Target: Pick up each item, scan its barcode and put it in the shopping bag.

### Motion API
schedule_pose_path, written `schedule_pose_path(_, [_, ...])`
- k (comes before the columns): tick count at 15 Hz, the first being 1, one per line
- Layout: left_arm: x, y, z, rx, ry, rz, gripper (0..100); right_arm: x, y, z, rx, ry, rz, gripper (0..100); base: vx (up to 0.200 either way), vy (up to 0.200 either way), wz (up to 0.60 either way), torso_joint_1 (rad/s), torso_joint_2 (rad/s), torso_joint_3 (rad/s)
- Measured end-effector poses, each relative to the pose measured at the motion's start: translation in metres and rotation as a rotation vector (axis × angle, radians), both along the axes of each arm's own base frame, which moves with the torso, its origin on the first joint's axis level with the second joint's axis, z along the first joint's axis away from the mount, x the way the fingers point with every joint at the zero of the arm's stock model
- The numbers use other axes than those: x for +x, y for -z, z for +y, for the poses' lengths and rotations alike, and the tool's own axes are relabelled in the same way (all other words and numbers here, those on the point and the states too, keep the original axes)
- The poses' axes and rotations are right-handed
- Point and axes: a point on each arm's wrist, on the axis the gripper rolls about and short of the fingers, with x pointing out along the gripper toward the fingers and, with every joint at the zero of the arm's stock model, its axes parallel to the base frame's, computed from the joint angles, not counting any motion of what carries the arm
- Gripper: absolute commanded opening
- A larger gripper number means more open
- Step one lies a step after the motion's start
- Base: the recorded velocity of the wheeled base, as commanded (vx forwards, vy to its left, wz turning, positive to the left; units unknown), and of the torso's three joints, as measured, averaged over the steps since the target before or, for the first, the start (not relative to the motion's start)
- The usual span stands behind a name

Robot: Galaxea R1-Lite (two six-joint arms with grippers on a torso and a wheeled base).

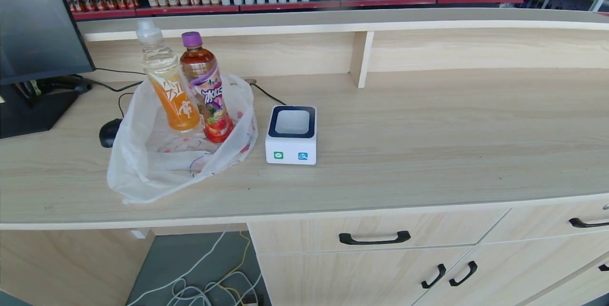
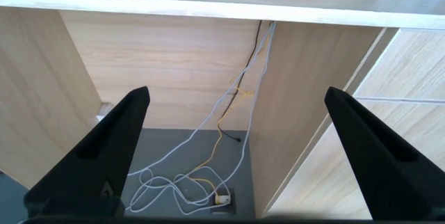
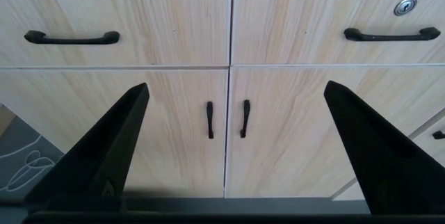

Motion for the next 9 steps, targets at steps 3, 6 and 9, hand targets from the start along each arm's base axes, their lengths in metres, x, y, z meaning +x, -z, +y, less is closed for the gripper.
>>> schedule_pose_path(3, [0.0, 0.0, 0.0, 0.001, 0.0, 0.0, 100, 0.0, -0.0001, 0.0, 0.0, -0.001, -0.001, 100, 0.0, 0.0, 0.0, 0.0, 0.0, 0.0])
schedule_pose_path(6, [0.0, 0.0, 0.0, 0.004, 0.0, 0.0, 100, 0.0, -0.0001, 0.0, 0.001, -0.001, -0.001, 100, 0.0, 0.0, 0.0, 0.0, 0.0, 0.0])
schedule_pose_path(9, [0.0, 0.0, 0.0, 0.004, 0.0, 0.0, 100, 0.0, -0.0001, 0.0, 0.002, -0.001, -0.001, 100, 0.0, 0.0, 0.0, 0.0, 0.0, 0.0])
